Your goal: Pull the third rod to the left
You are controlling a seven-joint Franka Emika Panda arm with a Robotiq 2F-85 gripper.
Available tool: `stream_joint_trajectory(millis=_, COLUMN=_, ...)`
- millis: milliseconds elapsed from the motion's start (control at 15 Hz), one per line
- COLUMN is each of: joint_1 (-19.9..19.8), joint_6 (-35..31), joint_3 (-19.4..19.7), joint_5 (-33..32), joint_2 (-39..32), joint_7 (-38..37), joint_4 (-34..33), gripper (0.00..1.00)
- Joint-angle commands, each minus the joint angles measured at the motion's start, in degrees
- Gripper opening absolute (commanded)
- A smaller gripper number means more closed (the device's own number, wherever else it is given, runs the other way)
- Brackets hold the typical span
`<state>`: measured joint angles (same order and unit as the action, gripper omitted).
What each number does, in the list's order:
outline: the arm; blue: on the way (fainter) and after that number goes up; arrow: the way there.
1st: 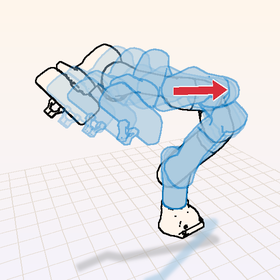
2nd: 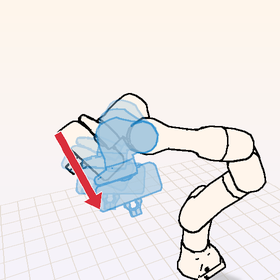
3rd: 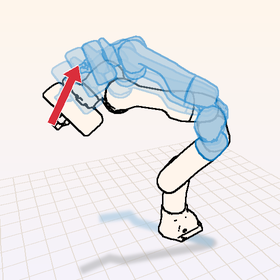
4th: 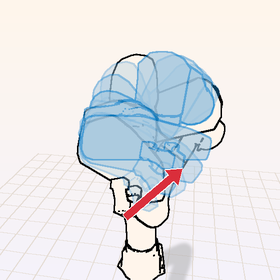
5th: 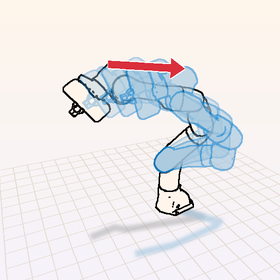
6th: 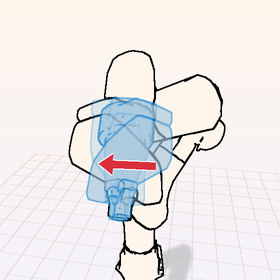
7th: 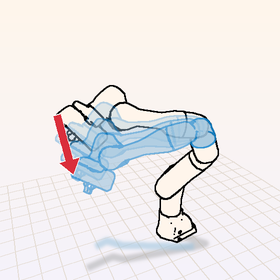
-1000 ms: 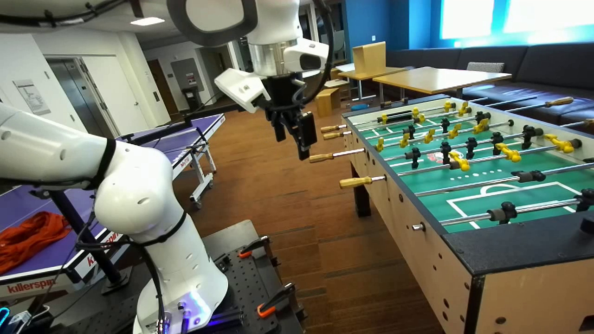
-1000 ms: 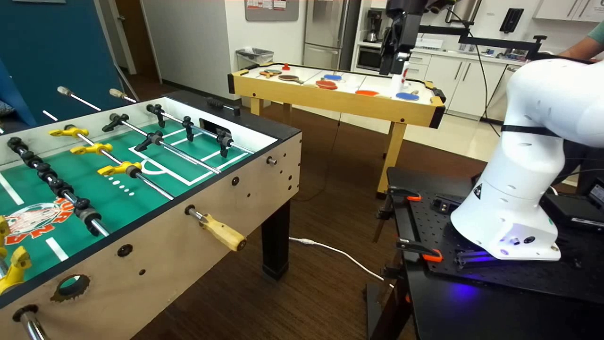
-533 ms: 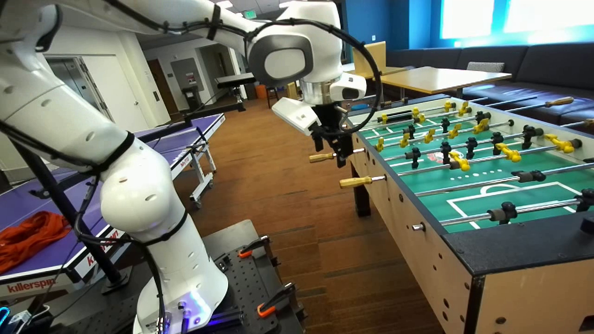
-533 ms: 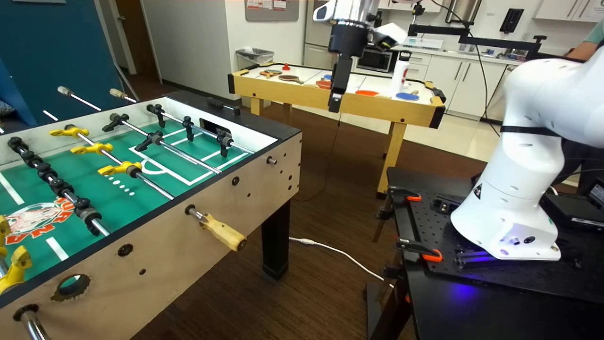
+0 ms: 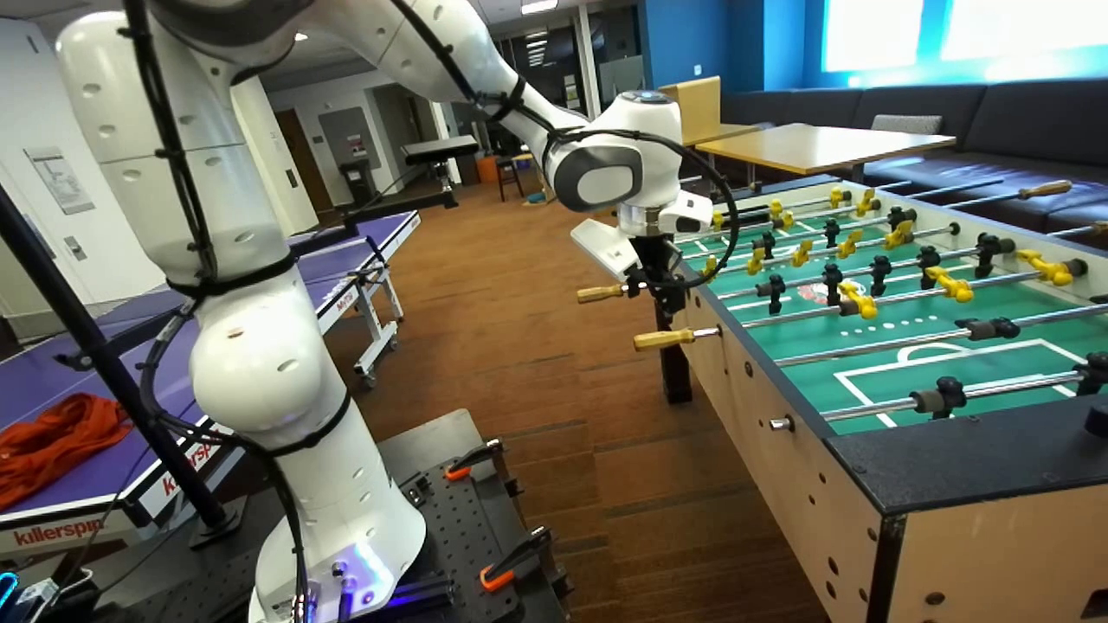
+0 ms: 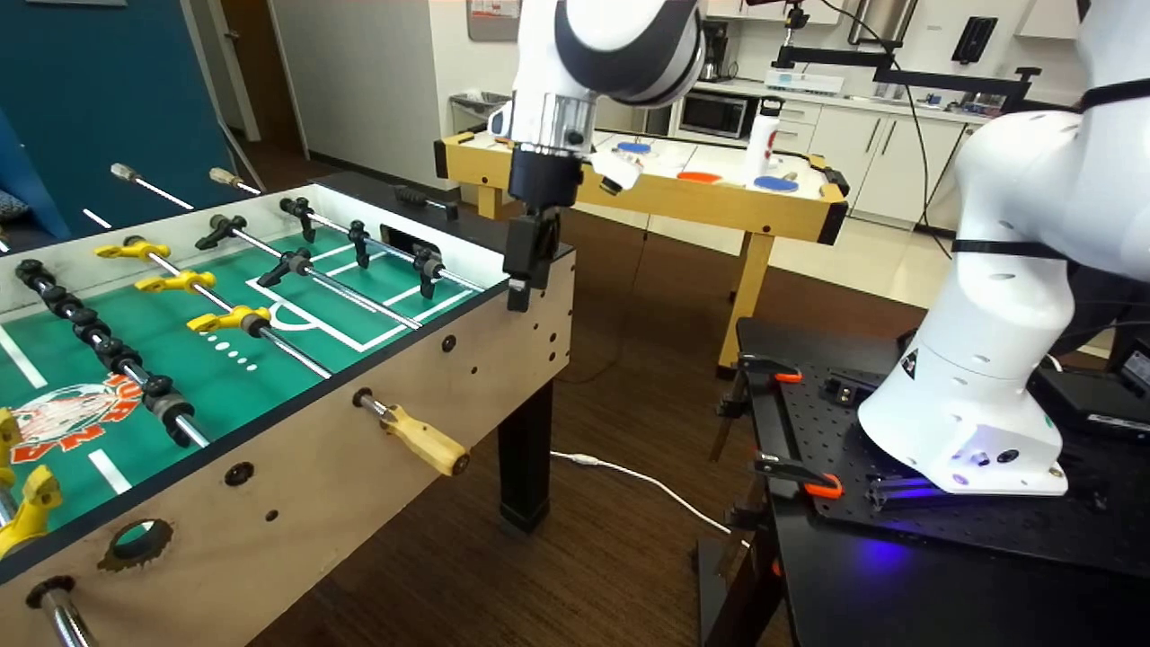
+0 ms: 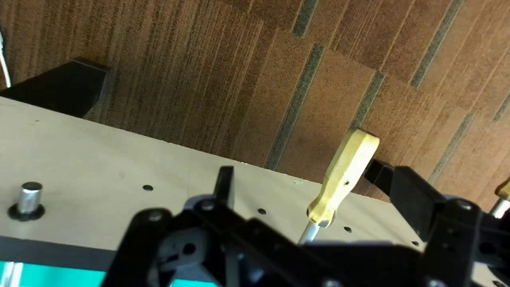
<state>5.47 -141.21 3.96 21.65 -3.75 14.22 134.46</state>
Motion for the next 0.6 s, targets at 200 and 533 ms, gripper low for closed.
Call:
stream_joint_trajectory(millis=200, joint_1=-2.86, joint_6=-6.56, joint_3=-6.59, joint_5=0.73, joint_2=-9.36, joint_7=-3.0, joint_4=-5.36, gripper=1.0)
stream_joint_trajectory(millis=533, joint_1=-3.51, joint_6=-8.09, joint_3=-7.7, joint_5=1.11, joint_2=-11.72, joint_7=-3.13, joint_4=-7.1, gripper=1.0)
